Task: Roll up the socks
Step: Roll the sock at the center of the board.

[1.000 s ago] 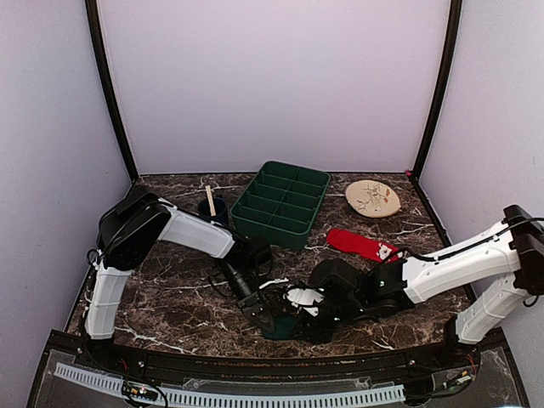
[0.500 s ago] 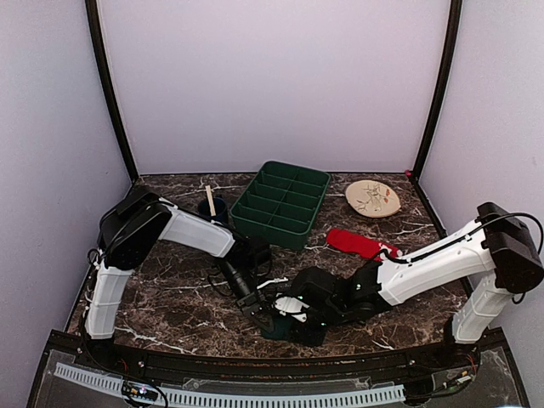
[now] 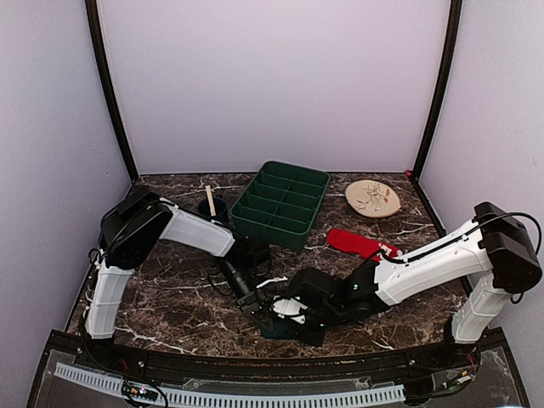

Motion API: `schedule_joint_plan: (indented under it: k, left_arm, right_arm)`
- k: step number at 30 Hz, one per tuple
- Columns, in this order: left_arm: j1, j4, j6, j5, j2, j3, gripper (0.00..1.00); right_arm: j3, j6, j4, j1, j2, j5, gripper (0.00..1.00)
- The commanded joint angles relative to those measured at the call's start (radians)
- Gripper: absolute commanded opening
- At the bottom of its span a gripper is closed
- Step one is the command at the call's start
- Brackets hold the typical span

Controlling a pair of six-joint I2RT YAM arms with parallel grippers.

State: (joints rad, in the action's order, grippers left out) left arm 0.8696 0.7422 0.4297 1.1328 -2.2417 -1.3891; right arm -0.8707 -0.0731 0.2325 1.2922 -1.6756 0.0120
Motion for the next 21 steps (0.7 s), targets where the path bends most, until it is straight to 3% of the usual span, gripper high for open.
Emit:
schedule_joint_plan:
  k: [1,13,21]
  left_arm:
    - [-0.017,-0.008,-0.023,-0.042,0.007,-0.019,0.24]
    - [-0.076,-0.22,-0.167,-0.065,0.138,0.122,0.3]
    - [-0.104,-0.423,-0.291,-0.198,0.264,0.253,0.33]
  right_arm:
    - [-0.004,-0.003,-0.008,0.0,-0.017,0.032,0.02]
    - [0.044,-0.079,-0.06,-0.061,-0.003,0.148,0.0]
    - [0.068,-0.144,-0.097,-0.109,0.005,0.253,0.0]
